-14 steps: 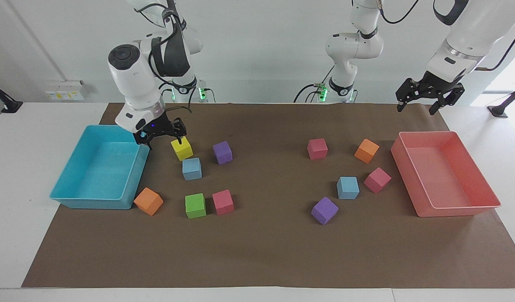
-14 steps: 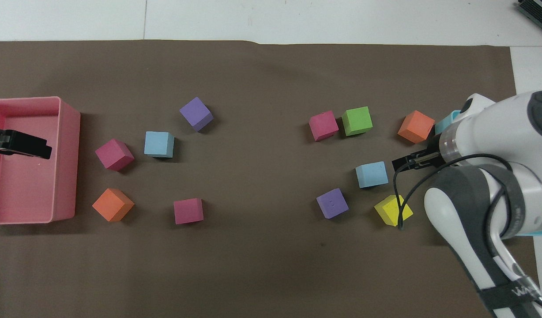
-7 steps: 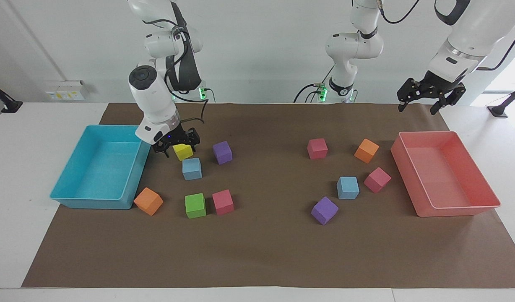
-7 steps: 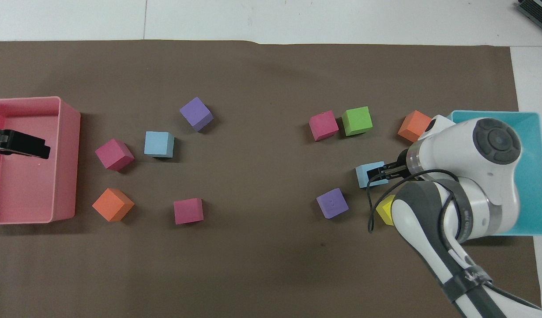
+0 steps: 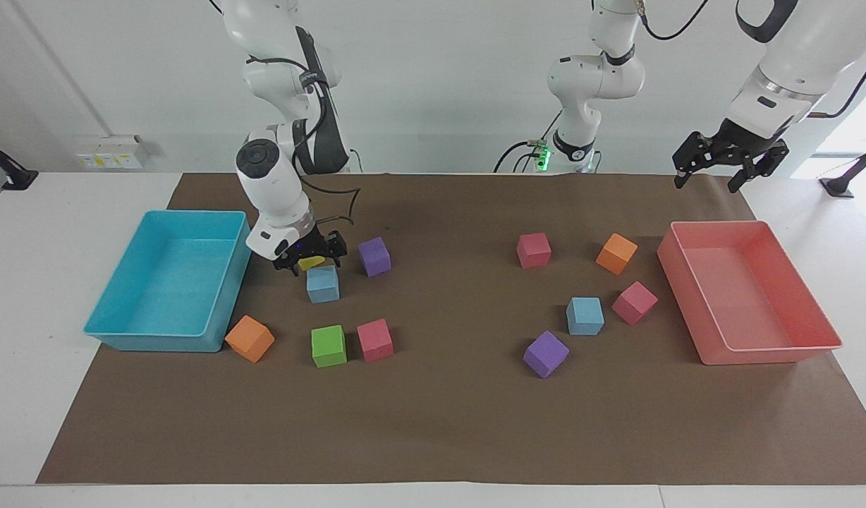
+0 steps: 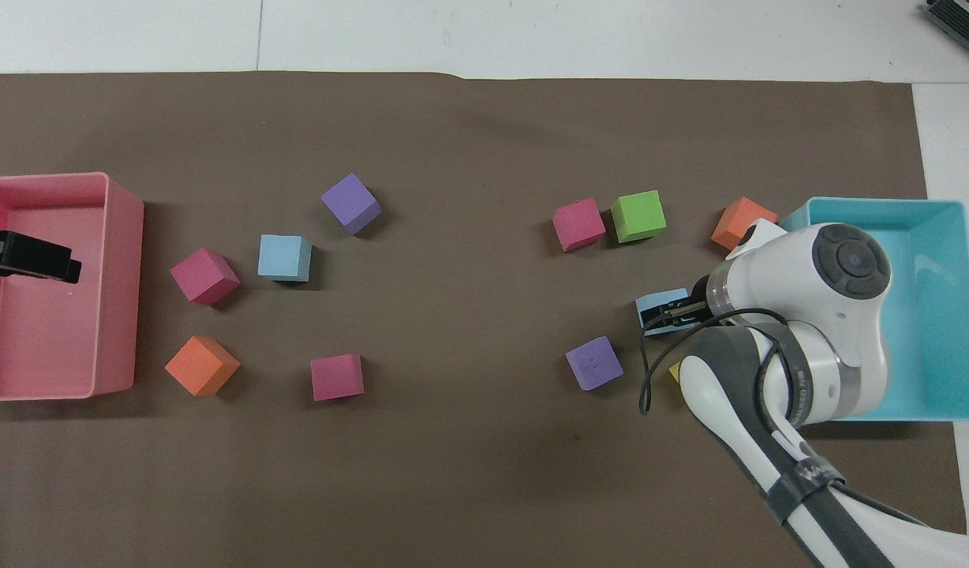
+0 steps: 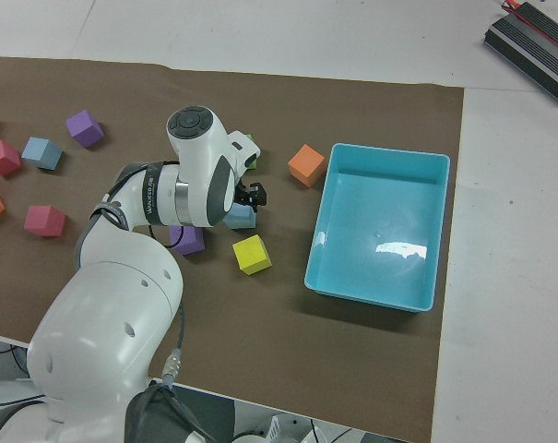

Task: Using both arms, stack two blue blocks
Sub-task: 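Close the right gripper on the light-blue cube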

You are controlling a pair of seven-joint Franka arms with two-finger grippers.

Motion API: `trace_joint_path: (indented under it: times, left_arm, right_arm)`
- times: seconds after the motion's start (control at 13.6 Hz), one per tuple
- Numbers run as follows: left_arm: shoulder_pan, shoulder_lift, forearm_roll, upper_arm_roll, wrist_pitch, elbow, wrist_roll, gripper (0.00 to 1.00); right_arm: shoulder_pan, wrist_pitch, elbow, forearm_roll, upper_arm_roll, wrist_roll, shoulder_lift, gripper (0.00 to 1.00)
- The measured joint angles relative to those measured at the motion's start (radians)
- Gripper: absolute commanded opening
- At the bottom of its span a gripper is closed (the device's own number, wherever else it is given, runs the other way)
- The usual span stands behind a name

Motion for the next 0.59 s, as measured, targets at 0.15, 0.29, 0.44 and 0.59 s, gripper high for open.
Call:
trace_joint_path:
  times: [0.15,0.29,0.44,0.59]
  left_arm:
    - [0.000,0.000,0.000,-0.007,0.000,0.000,0.000,1.00]
    - [-0.001,0.000,0.000,-0.012,0.001,0.000,0.000,1.00]
    - [-0.001,0.000,0.000,-0.016,0.001,0.000,0.000,1.00]
    - [-0.001,0.000,0.000,-0.017,0.001,0.000,0.000,1.00]
  right_arm:
    - [0.000,0.023,-0.014,0.001,0.000,0.000,0.014,1.00]
    - [0.000,0.038,-0.019,0.002,0.000,0.005,0.030,1.00]
    - [0.000,0.054,-0.024,0.002,0.000,0.009,0.049,1.00]
    - [0.000,0.058,-0.032,0.002,0.000,0.009,0.060,1.00]
